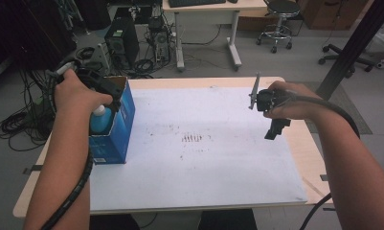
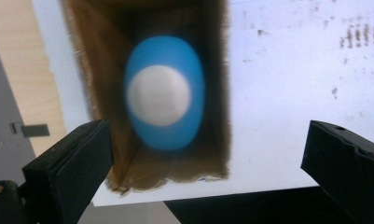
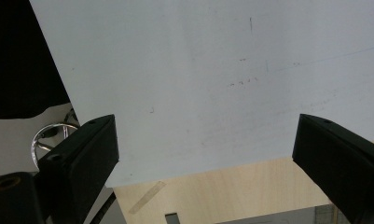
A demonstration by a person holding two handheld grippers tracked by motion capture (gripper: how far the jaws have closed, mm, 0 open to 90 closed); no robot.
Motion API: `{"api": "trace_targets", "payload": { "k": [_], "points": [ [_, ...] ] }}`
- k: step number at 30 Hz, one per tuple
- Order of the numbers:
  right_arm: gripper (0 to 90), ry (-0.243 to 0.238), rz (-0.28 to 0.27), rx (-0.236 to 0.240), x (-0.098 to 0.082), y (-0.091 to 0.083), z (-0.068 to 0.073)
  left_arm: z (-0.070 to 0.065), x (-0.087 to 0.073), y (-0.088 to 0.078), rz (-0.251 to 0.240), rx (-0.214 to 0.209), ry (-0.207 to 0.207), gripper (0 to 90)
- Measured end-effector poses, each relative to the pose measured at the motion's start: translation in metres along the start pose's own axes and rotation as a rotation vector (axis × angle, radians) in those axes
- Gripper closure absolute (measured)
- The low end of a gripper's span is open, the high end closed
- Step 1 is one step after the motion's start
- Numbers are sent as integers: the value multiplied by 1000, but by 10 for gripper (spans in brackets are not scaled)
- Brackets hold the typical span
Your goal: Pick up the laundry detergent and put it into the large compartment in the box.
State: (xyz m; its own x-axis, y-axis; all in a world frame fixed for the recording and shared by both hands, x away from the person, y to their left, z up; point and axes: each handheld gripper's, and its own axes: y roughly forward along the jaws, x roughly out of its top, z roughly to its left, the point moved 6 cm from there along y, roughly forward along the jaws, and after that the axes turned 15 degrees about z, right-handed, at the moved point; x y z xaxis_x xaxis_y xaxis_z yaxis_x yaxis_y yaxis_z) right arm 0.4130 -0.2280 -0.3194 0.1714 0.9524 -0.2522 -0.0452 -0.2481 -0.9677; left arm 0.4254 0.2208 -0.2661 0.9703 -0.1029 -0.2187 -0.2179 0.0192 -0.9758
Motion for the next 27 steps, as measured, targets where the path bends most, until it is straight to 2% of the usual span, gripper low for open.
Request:
{"api": "trace_targets", "payload": {
  "k": [6,10,13,17,21,23,27],
  "points": [
    [67,-6,2,-2,2,0,-1,-24,2,-5,-1,35,105,2],
    [67,-12,10,-1,4,1,-1,-39,2,-6,-1,62,160,2],
    [67,-11,5,5,4,3,-1,-52,2,-7,-9,75,221,2],
    [68,-5,8,8,4,3,-1,-69,1,-7,-2,72,320,2],
    [67,-7,6,6,5,3,-1,-80,0,-5,19,96,373,2],
    [67,-9,5,6,5,3,-2,-85,0,-5,15,86,399,2],
    [67,-14,5,6,4,3,-1,-96,-2,-4,1,72,495,2]
  ]
}}
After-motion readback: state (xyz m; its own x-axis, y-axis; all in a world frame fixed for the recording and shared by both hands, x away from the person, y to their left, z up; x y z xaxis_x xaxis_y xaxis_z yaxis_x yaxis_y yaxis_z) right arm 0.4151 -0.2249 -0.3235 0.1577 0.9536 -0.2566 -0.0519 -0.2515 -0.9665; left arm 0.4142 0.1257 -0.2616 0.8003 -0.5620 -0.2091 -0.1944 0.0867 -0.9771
